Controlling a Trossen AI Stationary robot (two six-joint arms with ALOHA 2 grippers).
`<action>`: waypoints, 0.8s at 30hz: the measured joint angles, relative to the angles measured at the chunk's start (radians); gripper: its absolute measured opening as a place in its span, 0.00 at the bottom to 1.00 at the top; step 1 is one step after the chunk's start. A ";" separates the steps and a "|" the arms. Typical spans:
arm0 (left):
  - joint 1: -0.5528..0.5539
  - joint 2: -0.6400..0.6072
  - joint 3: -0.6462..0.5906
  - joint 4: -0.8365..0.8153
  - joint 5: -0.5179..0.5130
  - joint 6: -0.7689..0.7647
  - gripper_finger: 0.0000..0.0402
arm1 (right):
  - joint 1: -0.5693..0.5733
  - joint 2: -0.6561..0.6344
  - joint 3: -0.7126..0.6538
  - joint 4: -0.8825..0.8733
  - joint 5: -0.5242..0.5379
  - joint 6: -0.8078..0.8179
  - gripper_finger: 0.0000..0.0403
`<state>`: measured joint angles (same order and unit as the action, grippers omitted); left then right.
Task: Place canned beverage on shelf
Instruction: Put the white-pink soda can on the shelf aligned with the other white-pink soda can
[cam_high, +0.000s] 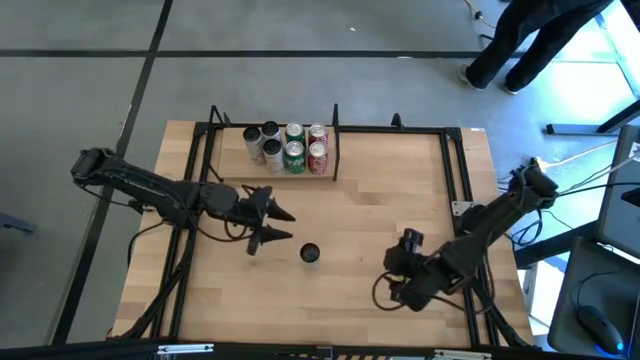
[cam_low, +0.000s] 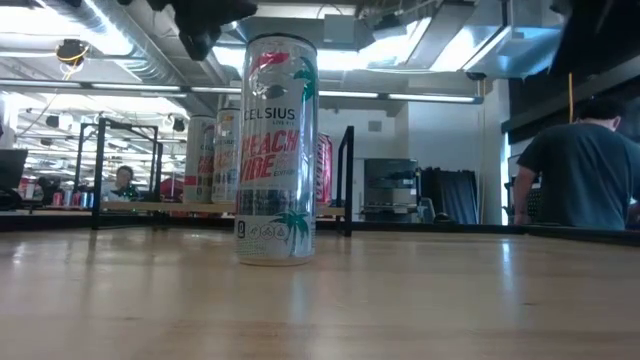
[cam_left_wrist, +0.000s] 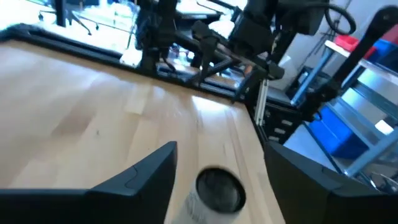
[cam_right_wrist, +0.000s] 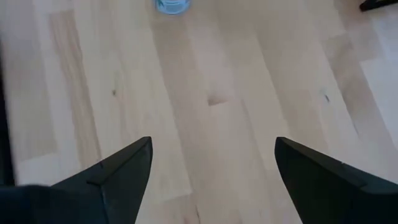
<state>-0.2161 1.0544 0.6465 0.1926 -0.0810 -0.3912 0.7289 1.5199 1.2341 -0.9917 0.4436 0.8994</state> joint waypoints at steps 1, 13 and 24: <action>0.000 0.004 0.011 -0.001 -0.012 0.000 0.59 | 0.010 -0.007 -0.004 0.000 0.002 0.008 0.81; 0.000 0.095 0.211 -0.206 -0.073 0.093 0.99 | 0.057 -0.009 -0.006 -0.013 0.044 -0.032 0.81; -0.030 0.120 0.217 -0.132 0.027 0.045 0.97 | 0.056 -0.008 -0.006 -0.034 0.078 0.025 0.81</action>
<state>-0.2462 1.1740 0.8631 0.0603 -0.0538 -0.3462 0.7853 1.5116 1.2282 -1.0253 0.5216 0.9242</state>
